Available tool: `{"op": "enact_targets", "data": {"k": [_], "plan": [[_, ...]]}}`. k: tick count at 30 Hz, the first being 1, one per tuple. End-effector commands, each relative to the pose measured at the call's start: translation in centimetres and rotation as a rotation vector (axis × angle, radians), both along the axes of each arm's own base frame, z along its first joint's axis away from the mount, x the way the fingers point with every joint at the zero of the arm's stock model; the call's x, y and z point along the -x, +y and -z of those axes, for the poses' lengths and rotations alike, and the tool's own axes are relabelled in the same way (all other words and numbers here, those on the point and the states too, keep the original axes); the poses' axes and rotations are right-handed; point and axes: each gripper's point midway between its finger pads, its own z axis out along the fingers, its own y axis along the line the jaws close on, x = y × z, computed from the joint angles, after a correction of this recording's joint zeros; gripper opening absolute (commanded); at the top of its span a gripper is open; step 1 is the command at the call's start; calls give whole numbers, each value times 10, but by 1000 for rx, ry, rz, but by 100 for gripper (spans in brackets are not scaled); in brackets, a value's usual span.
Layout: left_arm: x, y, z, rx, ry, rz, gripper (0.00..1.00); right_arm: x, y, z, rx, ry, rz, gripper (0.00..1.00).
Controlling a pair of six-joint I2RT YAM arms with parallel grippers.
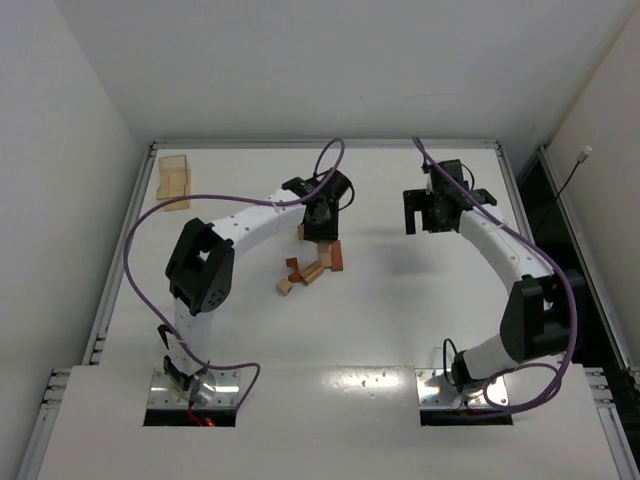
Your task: Build the wood block tower
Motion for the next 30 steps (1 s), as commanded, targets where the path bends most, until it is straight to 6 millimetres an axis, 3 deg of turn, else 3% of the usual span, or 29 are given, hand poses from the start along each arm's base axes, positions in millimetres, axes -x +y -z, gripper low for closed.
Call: {"op": "enact_targets", "data": {"k": [1,8,14,30], "plan": [[-10,-16,-6,35,-27,-15,0,-17,-20,-22,-18,-90,130,96],[-11,-17,15,6,6,-15,0,-15,-25,-19,-83,-81,141,99],[-19,-24,12,15,-4,-15,0,-15,-22,-15,-111,-66,129,99],[-31,-19,25,-47,-12,-71,0,-15,-19,-6,-143,-43,125,99]]}}
